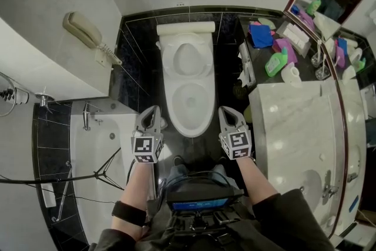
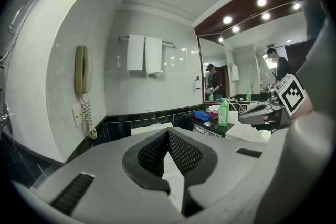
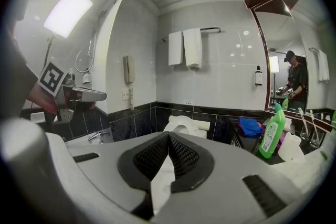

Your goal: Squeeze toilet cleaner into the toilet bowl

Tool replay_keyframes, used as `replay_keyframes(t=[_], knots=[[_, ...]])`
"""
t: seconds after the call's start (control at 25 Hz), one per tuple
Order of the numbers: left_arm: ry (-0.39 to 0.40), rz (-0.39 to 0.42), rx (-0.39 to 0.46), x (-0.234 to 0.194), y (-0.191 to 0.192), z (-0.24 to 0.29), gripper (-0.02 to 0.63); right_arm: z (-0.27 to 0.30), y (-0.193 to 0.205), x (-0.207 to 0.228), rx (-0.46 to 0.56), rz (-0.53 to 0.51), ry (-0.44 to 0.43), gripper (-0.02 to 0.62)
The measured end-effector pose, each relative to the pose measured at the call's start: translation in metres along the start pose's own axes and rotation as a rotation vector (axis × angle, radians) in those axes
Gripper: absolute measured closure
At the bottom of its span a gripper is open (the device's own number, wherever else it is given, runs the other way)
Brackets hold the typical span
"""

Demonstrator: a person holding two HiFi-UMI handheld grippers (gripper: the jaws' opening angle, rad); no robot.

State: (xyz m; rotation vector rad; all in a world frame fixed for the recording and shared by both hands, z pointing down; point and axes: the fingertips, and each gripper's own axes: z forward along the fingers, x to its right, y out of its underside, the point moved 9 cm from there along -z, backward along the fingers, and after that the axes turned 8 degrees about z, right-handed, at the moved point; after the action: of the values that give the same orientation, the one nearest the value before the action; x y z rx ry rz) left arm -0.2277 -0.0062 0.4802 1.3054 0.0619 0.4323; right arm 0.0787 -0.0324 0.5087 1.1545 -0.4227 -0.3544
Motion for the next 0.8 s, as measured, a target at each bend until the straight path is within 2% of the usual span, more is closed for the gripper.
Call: replay_keyframes(t=[0.32,0.48,0.64,0.72,0.8], knots=[[0.141,0.052,0.048,-0.023,-0.008,0.024,0.606,0.025,-0.005,-0.005,0.026,0.041,0.117,0.563],[0.187,0.051,0.072,-0.028,-0.014,0.045,0.606,0.033,-0.018,0.009,0.034,0.024,0.171,0.525],[0.235,0.051,0.076,-0.011,-0.025,0.073,0.606,0.03,-0.026,0.051,0.044,0.038,0.232,0.424],[0.259,0.064,0.087,0.006,-0.033,0.092,0.606,0.027,-0.028,0.081,0.051,0.04,0.259,0.387],[0.273,0.068,0.092,0.025,-0.043,0.111,0.606,0.026,-0.026,0.115,0.053,0.046,0.289,0.379]])
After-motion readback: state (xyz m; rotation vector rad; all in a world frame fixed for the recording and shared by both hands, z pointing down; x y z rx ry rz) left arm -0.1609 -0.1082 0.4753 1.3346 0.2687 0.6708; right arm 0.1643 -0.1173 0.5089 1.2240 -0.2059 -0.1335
